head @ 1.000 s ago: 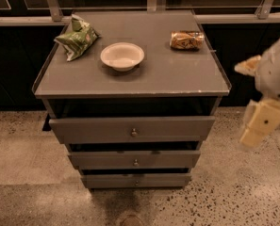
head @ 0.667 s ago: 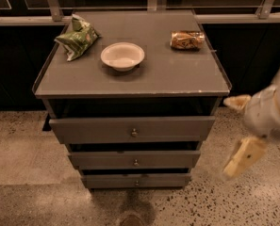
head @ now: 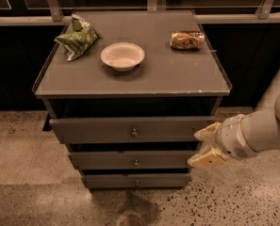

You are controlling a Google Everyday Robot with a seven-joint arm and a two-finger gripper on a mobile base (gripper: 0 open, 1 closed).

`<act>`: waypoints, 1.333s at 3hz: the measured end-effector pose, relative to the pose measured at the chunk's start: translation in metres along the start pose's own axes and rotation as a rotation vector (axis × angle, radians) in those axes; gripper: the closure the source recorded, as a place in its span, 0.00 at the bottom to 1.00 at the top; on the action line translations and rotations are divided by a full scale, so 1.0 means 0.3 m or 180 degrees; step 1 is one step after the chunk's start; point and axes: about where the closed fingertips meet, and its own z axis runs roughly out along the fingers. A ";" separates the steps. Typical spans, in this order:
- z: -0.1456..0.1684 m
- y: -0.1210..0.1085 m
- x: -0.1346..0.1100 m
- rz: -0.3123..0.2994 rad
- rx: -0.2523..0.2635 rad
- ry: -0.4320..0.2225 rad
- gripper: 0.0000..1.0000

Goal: Open top drawer

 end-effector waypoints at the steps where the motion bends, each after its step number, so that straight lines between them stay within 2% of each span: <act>1: -0.001 0.000 -0.001 -0.0003 0.0002 0.0001 0.65; 2: 0.007 0.008 -0.010 -0.0040 0.0012 -0.0016 0.88; 3: 0.098 0.022 0.014 0.0013 0.0061 -0.0222 1.00; 4: 0.203 -0.025 0.024 0.0095 0.0310 -0.0596 1.00</act>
Offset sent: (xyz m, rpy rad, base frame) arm -0.0006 0.0072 -0.0032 0.0047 -0.0205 0.0130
